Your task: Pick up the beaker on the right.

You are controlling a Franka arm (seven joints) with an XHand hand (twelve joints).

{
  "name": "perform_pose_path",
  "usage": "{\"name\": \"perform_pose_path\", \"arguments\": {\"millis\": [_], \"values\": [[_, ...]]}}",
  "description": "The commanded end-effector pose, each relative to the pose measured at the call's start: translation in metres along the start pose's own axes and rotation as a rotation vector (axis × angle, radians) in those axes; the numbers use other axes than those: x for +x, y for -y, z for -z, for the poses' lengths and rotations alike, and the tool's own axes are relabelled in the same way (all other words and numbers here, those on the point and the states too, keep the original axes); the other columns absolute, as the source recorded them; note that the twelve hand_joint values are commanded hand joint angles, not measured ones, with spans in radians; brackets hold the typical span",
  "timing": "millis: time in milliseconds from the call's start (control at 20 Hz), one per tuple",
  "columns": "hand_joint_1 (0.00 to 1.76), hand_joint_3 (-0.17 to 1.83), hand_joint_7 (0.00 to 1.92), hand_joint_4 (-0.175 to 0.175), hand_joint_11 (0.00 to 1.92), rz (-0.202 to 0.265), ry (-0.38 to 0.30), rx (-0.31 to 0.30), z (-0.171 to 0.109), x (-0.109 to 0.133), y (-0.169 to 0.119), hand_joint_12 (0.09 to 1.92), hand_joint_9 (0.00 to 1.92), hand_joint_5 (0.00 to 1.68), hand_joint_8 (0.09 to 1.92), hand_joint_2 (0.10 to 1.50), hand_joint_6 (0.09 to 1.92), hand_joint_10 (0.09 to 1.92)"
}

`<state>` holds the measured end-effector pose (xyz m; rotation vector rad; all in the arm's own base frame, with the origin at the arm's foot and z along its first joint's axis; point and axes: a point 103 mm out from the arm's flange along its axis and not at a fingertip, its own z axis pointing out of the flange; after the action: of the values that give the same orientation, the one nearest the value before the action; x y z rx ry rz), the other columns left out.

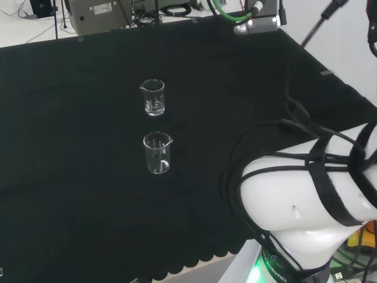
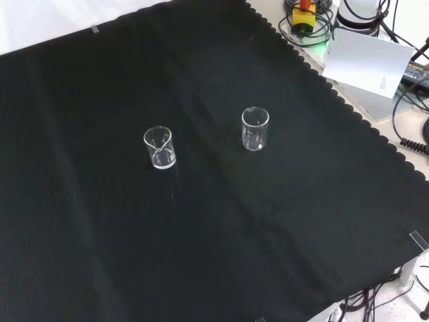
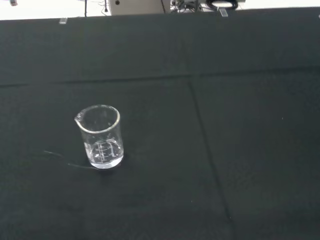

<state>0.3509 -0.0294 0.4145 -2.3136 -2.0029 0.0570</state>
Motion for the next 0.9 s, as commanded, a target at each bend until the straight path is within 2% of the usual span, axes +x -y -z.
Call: {"name": "perform_pose_path", "arguments": {"millis": [50, 150, 450, 900], "values": [[0.59, -0.02, 0.19, -0.029, 0.21, 0.002, -0.037, -0.025, -0.058, -0.022, -0.061, 1.37, 0.39, 0.41, 0.63, 1.17, 0.09, 0.7], [0.68, -0.04, 0.22, -0.033, 0.25, 0.016, -0.065, -0.01, -0.075, -0.024, -0.082, 1.36, 0.44, 0.44, 0.65, 1.14, 0.09, 0.69], [0.78, -0.13, 0.29, -0.038, 0.28, 0.064, -0.134, 0.031, -0.123, -0.024, -0.137, 1.35, 0.5, 0.46, 0.69, 1.1, 0.09, 0.66], [0.78, -0.17, 0.29, -0.042, 0.26, 0.118, -0.204, 0.12, -0.185, -0.008, -0.183, 1.35, 0.51, 0.46, 0.71, 1.02, 0.09, 0.65]]}}
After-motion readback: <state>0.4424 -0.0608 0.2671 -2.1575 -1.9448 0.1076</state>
